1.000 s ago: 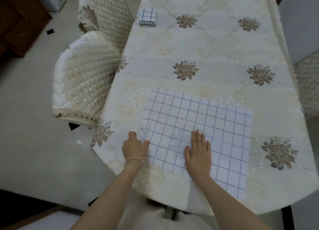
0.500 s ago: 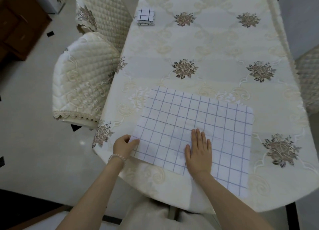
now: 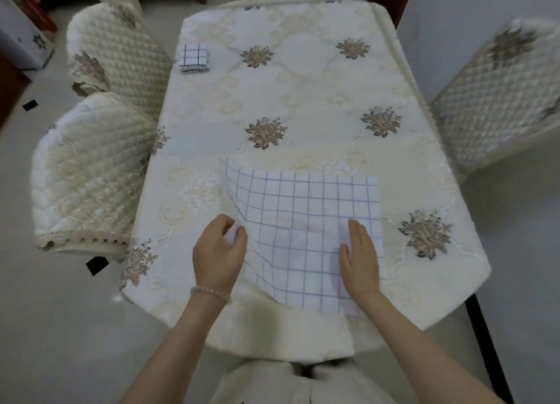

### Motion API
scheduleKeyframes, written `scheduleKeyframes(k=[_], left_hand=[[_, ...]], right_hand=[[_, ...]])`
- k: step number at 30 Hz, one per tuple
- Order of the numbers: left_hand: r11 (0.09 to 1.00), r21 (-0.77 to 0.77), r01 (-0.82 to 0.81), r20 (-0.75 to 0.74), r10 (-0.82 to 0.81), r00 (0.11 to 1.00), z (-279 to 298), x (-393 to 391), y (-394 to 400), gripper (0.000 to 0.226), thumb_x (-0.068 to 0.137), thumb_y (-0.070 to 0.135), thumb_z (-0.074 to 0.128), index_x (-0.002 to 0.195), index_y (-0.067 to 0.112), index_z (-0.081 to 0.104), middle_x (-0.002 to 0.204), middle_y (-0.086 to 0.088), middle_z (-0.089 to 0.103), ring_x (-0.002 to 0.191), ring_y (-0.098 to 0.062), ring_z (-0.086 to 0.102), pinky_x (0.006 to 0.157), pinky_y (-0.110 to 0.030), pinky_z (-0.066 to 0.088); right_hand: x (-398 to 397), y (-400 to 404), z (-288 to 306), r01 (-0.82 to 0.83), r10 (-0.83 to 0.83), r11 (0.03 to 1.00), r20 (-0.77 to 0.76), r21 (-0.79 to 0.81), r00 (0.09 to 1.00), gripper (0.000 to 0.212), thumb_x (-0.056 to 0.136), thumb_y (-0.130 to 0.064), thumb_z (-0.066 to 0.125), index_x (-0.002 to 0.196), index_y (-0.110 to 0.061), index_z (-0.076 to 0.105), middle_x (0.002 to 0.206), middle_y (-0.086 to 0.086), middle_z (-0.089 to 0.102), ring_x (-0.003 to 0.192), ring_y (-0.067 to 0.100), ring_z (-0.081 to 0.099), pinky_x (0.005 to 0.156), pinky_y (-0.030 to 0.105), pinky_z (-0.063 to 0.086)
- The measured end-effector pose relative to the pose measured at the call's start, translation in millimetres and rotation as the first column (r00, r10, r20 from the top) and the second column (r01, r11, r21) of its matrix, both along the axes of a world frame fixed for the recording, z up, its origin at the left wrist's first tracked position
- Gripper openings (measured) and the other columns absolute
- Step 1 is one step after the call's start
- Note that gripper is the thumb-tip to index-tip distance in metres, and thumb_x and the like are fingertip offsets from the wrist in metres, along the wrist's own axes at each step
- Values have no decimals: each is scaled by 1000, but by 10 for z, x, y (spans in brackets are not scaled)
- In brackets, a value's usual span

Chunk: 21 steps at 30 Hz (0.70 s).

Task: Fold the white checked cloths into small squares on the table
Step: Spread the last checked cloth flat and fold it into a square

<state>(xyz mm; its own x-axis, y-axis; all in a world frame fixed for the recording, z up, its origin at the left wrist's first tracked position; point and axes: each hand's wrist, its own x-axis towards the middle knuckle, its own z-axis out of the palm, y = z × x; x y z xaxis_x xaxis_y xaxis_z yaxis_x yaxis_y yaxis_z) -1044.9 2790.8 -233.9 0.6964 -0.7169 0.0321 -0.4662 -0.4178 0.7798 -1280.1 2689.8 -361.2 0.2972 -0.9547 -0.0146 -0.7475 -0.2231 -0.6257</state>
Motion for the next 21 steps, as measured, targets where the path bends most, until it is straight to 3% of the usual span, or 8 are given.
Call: scheduleKeyframes(k=[3,6,12,16,18,20,21], left_hand=[[995,0,103,61,-103,993,86,-352,-139,19,86,19,59,70,22,49,65,6,54,63,-10,53,56,-20,40],[981,25,191,95,-192,977,80,-688,-253,17,86,21,58,72,25,49,67,9,53,66,-7,53,55,-17,40],[923,74,378,192,-385,903,-17,-1247,-410,16,86,20,58,74,22,48,69,11,52,64,-6,49,55,-14,36],[849,156,505,256,-528,810,-168,-1556,-517,11,86,22,53,77,21,48,70,8,51,61,-13,48,51,-31,43],[826,194,529,277,-563,778,-261,-1680,-576,10,85,22,55,78,20,48,70,7,52,60,-14,49,48,-30,42],[810,212,547,290,-587,756,-338,-1785,-625,10,84,21,57,79,19,49,70,6,53,59,-15,49,47,-29,40],[799,224,558,295,-601,742,-365,-1833,-651,10,84,21,57,79,18,49,71,6,53,59,-15,49,47,-28,38]], right_hand=[[-371,-191,-12,17,-27,999,-227,-47,973,56,98,-24,25,151,-7,22,157,9,25,146,25,19,120,39,13],[-627,-312,-36,48,-62,998,-354,-48,933,60,95,-28,18,150,-4,26,154,12,30,143,29,27,116,46,22],[-1067,-462,-192,144,-154,988,-391,-54,908,58,95,-28,22,146,-5,36,148,14,41,137,29,38,111,48,27],[-1243,-523,-278,45,-50,999,-430,-20,902,61,95,-33,15,151,-11,26,156,9,28,144,26,25,115,45,16],[-1199,-569,-198,78,-79,997,-307,-15,949,60,95,-34,20,145,-7,38,149,13,39,138,31,33,113,47,22],[-1044,-605,102,196,-203,974,52,116,978,45,98,-30,31,129,-7,54,129,12,56,122,29,49,104,43,35],[-935,-635,300,211,-273,940,222,268,936,35,100,-27,37,123,-10,58,119,8,61,113,24,54,98,39,40]])
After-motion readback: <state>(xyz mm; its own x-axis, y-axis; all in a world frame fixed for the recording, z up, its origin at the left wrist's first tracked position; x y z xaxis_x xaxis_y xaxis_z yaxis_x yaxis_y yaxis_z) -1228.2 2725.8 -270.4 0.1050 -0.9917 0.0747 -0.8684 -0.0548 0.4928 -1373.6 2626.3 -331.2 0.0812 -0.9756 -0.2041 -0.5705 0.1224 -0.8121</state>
